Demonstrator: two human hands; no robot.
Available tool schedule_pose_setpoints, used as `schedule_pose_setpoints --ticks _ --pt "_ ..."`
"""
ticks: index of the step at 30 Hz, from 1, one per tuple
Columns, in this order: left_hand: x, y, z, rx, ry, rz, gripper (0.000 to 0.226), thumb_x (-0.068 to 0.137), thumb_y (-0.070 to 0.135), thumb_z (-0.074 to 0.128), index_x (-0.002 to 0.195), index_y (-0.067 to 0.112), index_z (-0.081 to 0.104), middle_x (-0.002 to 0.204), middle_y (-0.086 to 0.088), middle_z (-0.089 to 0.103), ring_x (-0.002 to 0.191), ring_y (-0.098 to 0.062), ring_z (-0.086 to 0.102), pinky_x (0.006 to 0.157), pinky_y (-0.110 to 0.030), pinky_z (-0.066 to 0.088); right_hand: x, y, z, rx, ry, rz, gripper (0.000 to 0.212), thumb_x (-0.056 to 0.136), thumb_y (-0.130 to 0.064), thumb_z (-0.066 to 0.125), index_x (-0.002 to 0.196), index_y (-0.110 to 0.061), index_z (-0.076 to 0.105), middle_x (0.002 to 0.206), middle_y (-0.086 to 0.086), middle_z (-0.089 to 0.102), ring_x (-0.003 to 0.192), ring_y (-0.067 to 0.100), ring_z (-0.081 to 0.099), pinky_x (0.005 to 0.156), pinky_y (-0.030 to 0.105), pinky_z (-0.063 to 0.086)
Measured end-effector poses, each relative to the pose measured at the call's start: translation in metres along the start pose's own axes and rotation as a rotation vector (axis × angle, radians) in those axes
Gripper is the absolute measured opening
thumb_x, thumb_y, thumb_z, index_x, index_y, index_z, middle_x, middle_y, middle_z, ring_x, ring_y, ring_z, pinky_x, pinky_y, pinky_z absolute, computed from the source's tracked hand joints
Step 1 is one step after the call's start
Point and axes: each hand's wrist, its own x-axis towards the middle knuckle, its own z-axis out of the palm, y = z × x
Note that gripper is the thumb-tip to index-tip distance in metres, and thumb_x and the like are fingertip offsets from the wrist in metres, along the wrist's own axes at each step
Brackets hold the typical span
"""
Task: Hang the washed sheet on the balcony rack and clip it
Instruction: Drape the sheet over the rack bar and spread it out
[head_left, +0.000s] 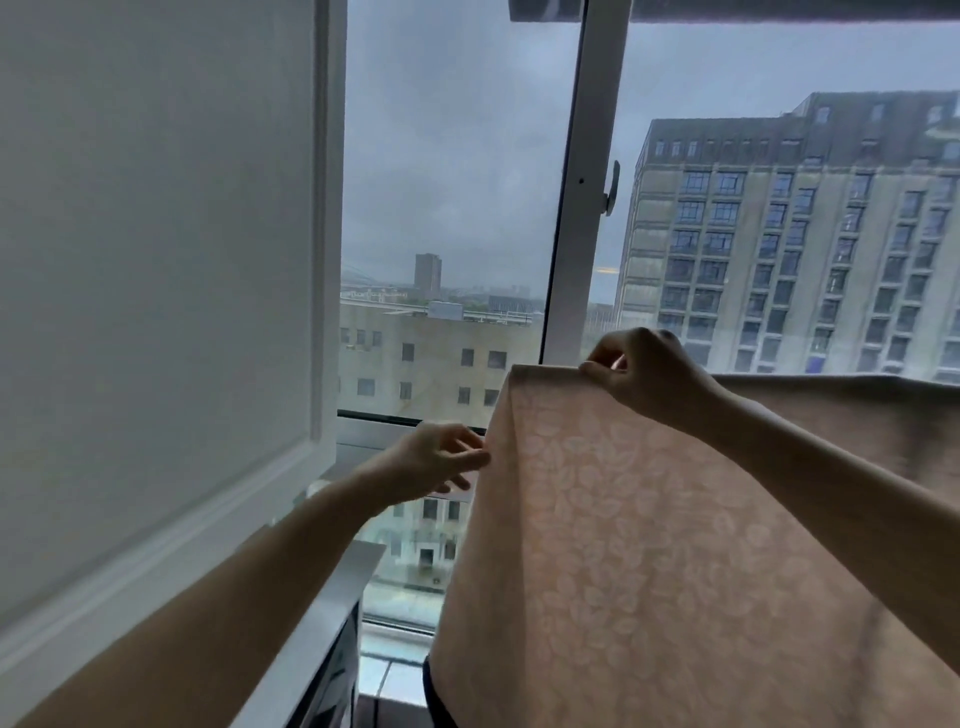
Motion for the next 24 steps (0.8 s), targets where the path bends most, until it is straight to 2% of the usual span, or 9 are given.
schedule_pose_setpoints --ticks 2,4,7,9,12,17,19,22,24 --pt "0.014 0.02 0.011 0.01 0.088 0.123 0.017 0.091 0.022 0.06 0.103 0.01 0.06 0.094 -0.003 0.064 0.084 -0.017 0.064 0.068 -0.022 0.055 -0.006 0.006 -0.009 -0.023 -0.007 0.02 0.016 0.088 -0.029 0.066 0.09 -0.014 0.07 0.086 0.001 0.071 0.078 0.016 0.065 0.076 0.039 0.056" --pt "0.025 0.032 0.019 0.088 0.227 0.239 0.009 0.091 0.023 0.062 0.087 0.015 0.059 0.085 0.0 0.063 0.08 -0.018 0.063 0.069 -0.024 0.054 -0.011 0.015 -0.019 -0.038 -0.003 0.041 0.012 0.088 -0.026 0.066 0.091 -0.016 0.071 0.087 0.0 0.071 0.078 0.015 0.065 0.078 0.034 0.054" --pt "0.035 0.039 0.019 0.176 0.405 0.335 0.024 0.092 0.021 0.062 0.069 0.023 0.052 0.067 0.008 0.054 0.061 -0.006 0.054 0.056 -0.012 0.042 -0.018 0.028 -0.028 -0.051 0.003 0.037 0.006 0.086 -0.021 0.068 0.09 -0.018 0.071 0.085 -0.001 0.072 0.077 0.01 0.065 0.078 0.033 0.055" --pt "0.038 0.039 0.013 0.182 0.428 0.356 0.018 0.092 0.022 0.063 0.075 0.017 0.06 0.068 0.008 0.057 0.062 -0.003 0.056 0.058 -0.011 0.042 -0.022 0.035 -0.03 -0.05 0.013 0.028 0.004 0.086 -0.019 0.069 0.09 -0.02 0.07 0.085 -0.002 0.072 0.077 0.009 0.065 0.077 0.031 0.055" --pt "0.035 0.038 0.003 0.175 0.462 0.383 0.014 0.09 0.022 0.064 0.089 0.008 0.068 0.079 0.001 0.066 0.072 -0.008 0.065 0.066 -0.016 0.051 -0.023 0.038 -0.025 -0.05 0.069 0.006 0.002 0.086 -0.019 0.068 0.088 -0.02 0.069 0.085 -0.002 0.071 0.078 0.013 0.065 0.075 0.037 0.056" --pt "0.038 0.048 -0.013 0.13 0.642 0.412 0.011 0.089 0.017 0.067 0.09 0.007 0.071 0.081 -0.002 0.069 0.073 -0.007 0.063 0.066 -0.012 0.047 -0.014 0.023 -0.014 -0.142 0.149 -0.077 0.008 0.091 -0.021 0.06 0.09 -0.014 0.064 0.091 0.001 0.067 0.078 0.023 0.064 0.07 0.043 0.054" --pt "0.042 0.05 -0.016 0.175 0.6 0.397 0.01 0.089 0.014 0.066 0.094 0.007 0.071 0.089 -0.005 0.071 0.079 -0.01 0.065 0.075 -0.019 0.053 -0.013 0.021 -0.013 -0.117 0.21 -0.08 0.007 0.091 -0.02 0.06 0.089 -0.013 0.063 0.09 0.001 0.066 0.076 0.023 0.063 0.069 0.042 0.054" --pt "0.042 0.054 -0.009 0.279 0.573 0.43 0.012 0.091 0.01 0.063 0.1 0.01 0.07 0.096 -0.002 0.071 0.073 0.003 0.06 0.067 -0.004 0.046 -0.018 0.026 -0.008 -0.092 0.179 -0.087 0.007 0.091 -0.02 0.059 0.088 -0.014 0.062 0.088 0.001 0.064 0.075 0.022 0.062 0.067 0.042 0.054" --pt "0.041 0.062 0.0 0.335 0.562 0.498 0.013 0.092 0.011 0.061 0.1 0.012 0.071 0.098 0.0 0.07 0.076 -0.001 0.062 0.069 -0.007 0.047 -0.022 0.032 -0.008 -0.061 0.161 -0.094 0.005 0.09 -0.018 0.061 0.088 -0.014 0.063 0.087 0.0 0.064 0.074 0.018 0.062 0.067 0.04 0.054"
